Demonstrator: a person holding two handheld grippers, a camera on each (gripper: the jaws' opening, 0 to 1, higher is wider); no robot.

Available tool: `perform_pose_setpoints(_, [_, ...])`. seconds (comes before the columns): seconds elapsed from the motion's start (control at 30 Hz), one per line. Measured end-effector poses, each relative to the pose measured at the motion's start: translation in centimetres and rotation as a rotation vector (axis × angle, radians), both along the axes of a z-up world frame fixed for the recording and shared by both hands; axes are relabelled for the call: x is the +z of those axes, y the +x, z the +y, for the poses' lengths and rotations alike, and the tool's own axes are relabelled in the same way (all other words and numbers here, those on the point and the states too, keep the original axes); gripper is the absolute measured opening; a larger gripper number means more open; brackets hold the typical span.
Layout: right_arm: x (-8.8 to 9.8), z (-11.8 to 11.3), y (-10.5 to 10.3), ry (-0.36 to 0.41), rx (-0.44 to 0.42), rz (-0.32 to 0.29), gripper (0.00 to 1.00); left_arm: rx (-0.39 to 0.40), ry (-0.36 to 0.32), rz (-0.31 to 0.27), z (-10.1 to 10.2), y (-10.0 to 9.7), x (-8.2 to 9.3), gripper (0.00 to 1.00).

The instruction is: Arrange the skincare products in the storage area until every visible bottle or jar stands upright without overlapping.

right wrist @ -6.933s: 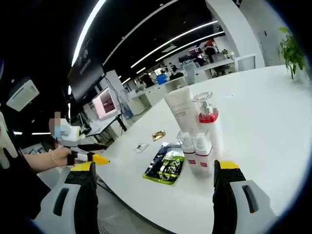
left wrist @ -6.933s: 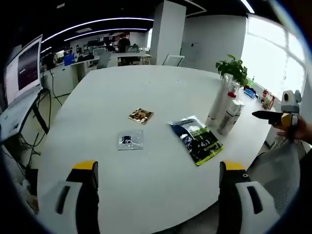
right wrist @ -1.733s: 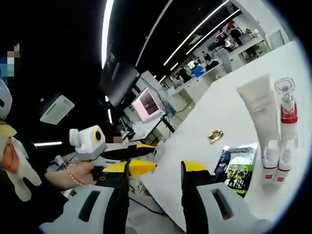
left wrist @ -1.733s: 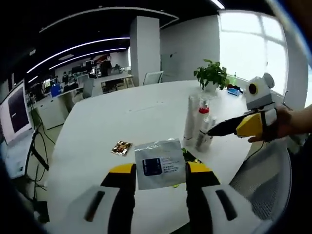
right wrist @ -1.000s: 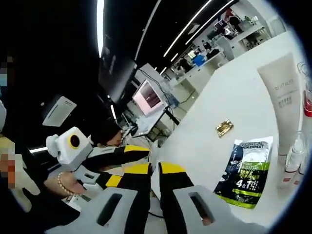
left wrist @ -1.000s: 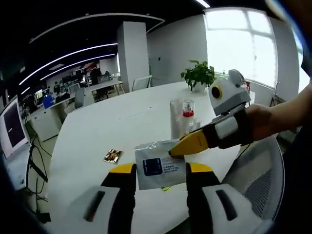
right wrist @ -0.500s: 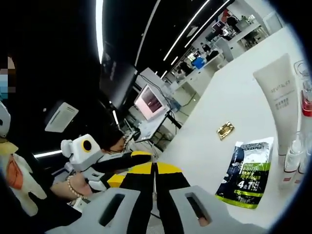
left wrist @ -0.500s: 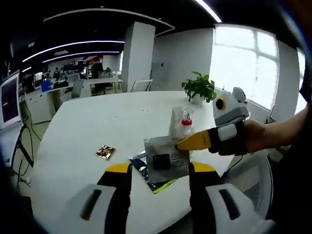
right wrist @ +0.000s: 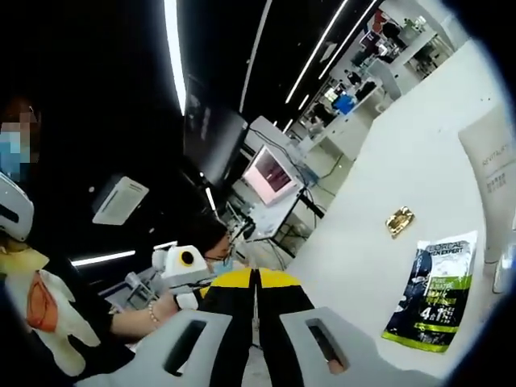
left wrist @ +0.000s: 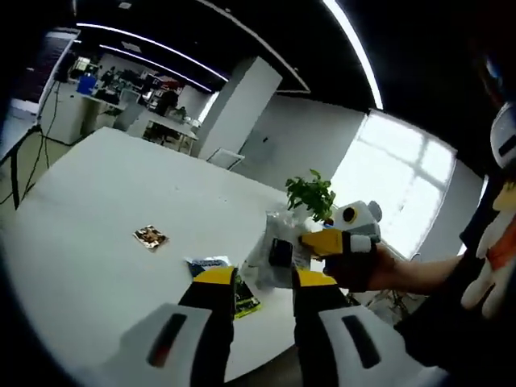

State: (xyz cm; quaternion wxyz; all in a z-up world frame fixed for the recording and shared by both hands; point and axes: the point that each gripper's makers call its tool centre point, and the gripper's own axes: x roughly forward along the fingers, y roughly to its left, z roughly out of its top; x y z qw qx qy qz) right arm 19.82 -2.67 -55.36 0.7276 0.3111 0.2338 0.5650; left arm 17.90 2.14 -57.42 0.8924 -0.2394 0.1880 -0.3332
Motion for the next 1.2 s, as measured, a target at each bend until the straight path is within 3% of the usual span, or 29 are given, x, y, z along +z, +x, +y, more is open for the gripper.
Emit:
perform_pose_setpoints(0.07, [0.1,0.4,-0.2,-0.001,0.014,0.000,0.01,-0.003,-0.022,0.002,-0.1,-0.1,0.1,0.21])
perform_pose_setpoints(0.17, [0.2,0.6,-0.4,-0.005,0.022,-0.003,0.01,-0.034,-0.107,0.047,-0.5,-0.4,0.2,0.19])
perform_pose_setpoints(0.3, [0.2,0.7,-0.4,-0.016,0.017,-0.015,0.01,-0.022,-0.117,0.050,-0.5,-0.7,0.2,0.06])
perform_pose_setpoints(0.5, [-0.1,0.8,-0.2,-0.067,-0.001,-0.055,0.01,-0.005,-0.146,0.079,-0.3,-0.9,-0.1,0.01])
perform_pose_setpoints(0.57, [-0.3,0.9,-0.1,-0.100,-0.006,-0.101,0.02,0.008,-0.192,0.141,-0.3,-1.0,-0.4,0.01])
perform_pose_setpoints(0.63, [-0.4,0.9,-0.1,-0.136,-0.008,-0.153,0.04,0.021,-0.219,0.161,0.2,-0.9,-0.7,0.01])
perform_pose_setpoints(0.8, [-0.3,0.6,0.4,-0.155,-0.042,-0.163,0.05,0.028,-0.271,0.184,0.6,-0.9,-0.8,0.00])
perform_pose_setpoints(1.2, [-0.2,0.9,1.3,-0.187,-0.082,-0.211,0.03,0.019,-0.297,0.212,0.6,-0.7,-1.1,0.01])
